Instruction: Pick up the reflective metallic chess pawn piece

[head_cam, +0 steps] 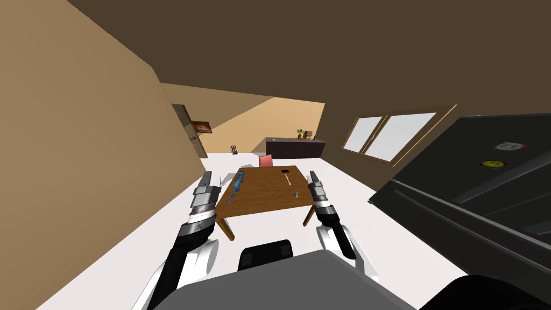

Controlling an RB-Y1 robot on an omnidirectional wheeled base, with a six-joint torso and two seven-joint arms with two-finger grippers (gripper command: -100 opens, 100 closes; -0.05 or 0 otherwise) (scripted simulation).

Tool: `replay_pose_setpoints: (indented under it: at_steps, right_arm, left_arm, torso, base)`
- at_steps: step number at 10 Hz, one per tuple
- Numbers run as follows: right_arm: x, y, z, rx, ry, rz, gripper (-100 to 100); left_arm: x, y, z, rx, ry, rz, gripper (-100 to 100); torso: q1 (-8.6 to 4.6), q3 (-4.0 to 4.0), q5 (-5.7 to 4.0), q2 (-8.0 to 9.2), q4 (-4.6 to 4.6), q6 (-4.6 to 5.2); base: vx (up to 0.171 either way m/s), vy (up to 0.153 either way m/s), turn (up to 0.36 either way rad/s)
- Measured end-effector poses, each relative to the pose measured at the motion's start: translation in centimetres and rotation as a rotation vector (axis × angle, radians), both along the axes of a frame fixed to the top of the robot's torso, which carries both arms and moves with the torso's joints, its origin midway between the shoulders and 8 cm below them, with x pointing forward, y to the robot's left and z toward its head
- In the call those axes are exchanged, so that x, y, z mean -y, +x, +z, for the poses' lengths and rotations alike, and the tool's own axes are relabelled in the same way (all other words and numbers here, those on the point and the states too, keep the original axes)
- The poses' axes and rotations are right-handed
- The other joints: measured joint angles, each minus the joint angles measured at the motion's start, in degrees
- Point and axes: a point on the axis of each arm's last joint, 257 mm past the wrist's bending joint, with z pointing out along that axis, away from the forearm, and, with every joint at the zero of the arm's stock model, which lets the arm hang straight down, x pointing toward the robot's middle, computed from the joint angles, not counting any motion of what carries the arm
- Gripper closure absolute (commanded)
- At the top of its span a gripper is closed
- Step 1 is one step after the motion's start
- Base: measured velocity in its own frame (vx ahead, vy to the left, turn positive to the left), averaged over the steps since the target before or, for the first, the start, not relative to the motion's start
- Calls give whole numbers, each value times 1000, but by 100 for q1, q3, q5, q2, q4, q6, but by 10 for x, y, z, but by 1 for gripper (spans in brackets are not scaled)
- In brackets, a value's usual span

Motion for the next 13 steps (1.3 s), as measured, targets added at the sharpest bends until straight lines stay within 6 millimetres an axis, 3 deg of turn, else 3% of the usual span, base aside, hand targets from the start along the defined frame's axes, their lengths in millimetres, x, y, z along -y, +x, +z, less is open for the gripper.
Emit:
replay_pose_setpoints:
  at_steps: [5, 13]
  right_arm:
    - [0, 15, -72, -171, -122, 0, -100]
    - [3, 11, -195, -450, -301, -3, -100]
  left_arm:
    - [0, 0, 0, 0, 0, 0, 0]
    - [0, 0, 0, 0, 0, 0, 0]
  torso:
    - [0, 0, 0, -1, 0, 1]
    - [3, 1, 1, 1, 1, 2]
  base:
    - [-23, 22, 106]
    - [-23, 24, 84]
